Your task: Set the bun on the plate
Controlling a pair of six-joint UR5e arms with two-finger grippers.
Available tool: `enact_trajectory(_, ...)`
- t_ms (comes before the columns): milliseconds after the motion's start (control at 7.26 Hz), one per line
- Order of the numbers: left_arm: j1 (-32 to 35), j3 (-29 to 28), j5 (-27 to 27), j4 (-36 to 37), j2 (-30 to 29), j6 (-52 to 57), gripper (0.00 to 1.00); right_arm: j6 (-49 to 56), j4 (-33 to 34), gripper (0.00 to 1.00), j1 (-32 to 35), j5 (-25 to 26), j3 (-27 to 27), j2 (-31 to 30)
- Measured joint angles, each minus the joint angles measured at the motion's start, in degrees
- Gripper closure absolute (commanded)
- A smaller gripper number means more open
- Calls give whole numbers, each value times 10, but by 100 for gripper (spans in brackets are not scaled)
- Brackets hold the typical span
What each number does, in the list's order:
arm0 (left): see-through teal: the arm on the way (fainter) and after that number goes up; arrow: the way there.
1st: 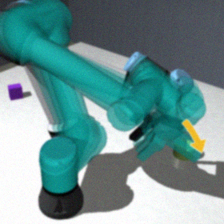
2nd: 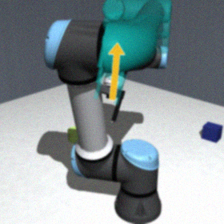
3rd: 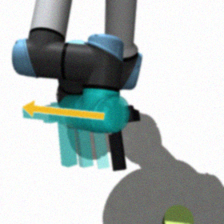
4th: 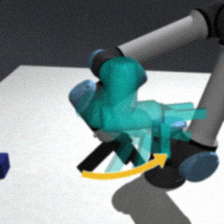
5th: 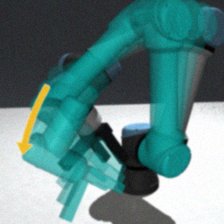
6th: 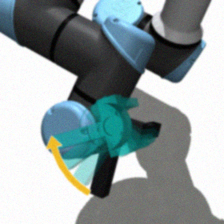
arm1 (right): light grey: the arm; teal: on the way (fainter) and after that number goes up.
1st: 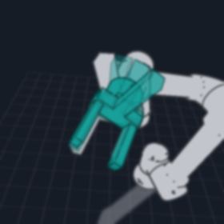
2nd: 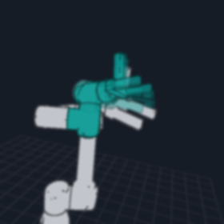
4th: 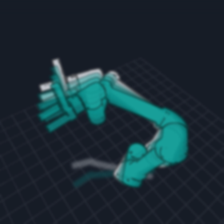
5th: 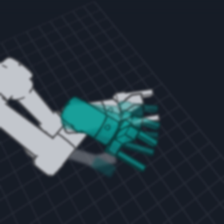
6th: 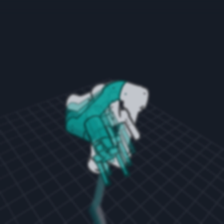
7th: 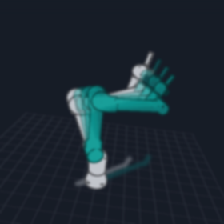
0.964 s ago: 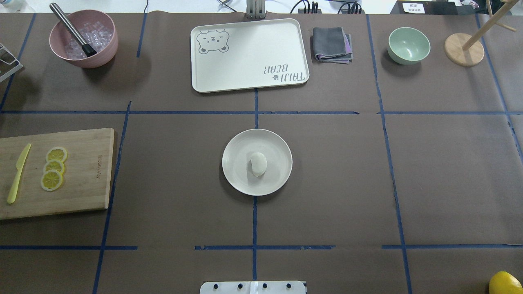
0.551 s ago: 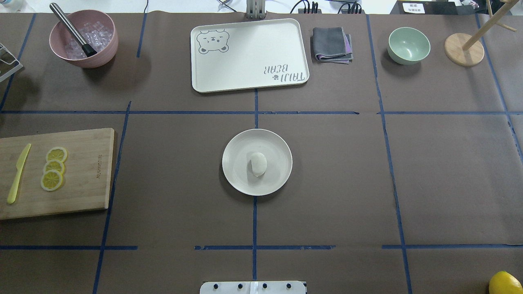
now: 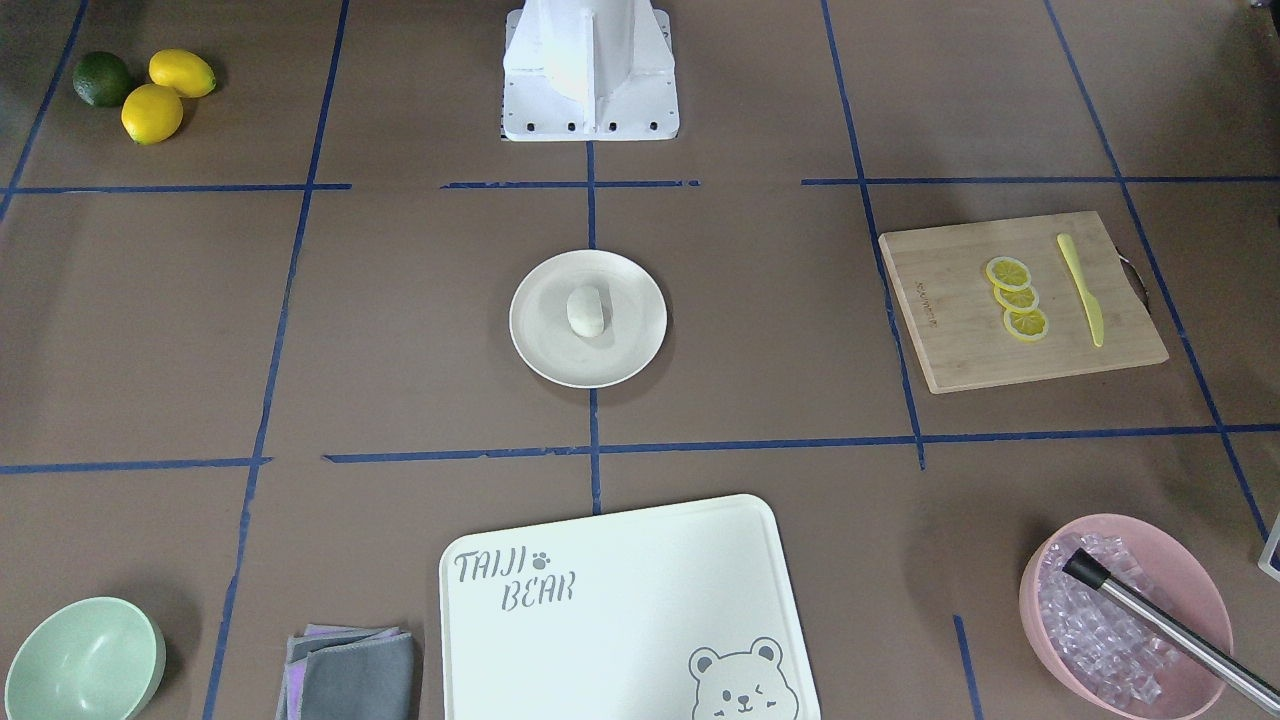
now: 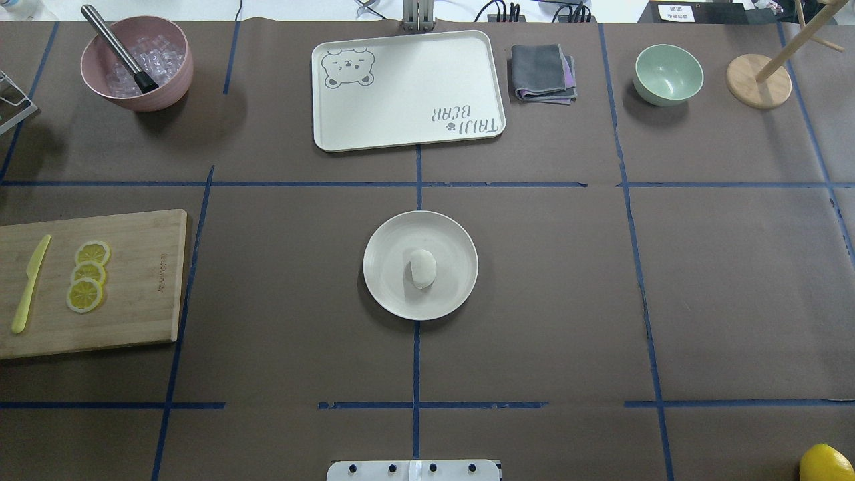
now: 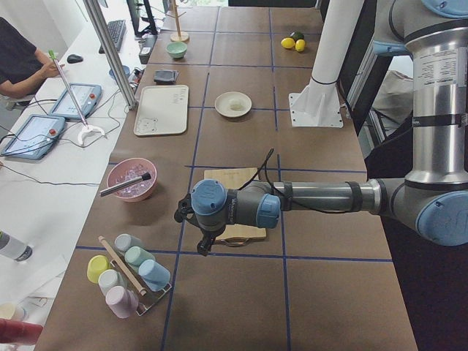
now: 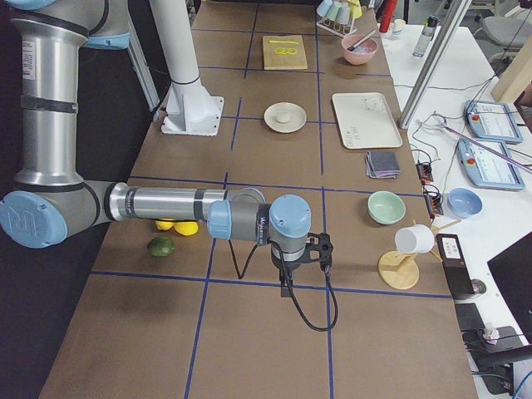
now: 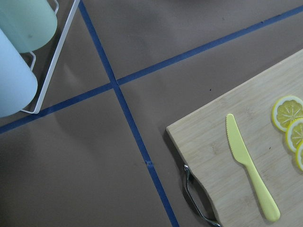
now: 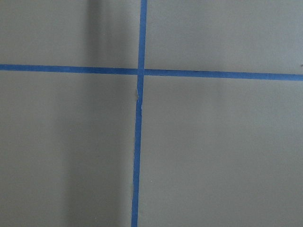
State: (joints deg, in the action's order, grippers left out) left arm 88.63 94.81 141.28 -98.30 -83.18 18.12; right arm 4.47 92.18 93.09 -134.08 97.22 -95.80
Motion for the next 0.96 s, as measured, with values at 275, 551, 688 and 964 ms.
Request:
enact_trajectory(275, -1, -1, -11, -12, 4, 0, 0, 3, -1, 0, 0, 3, -5, 6)
enact_trajectory(551, -2, 1, -22, -12, 6, 0, 0, 4, -1, 0, 0, -1, -3, 10)
enact_trajectory(688, -2, 1, -24, -10, 8, 1, 0, 4, -1, 0, -1, -1, -1, 11)
enact_trajectory(964, -3, -2, -26, 0, 8, 1, 0, 5, -2, 0, -1, 0, 2, 11)
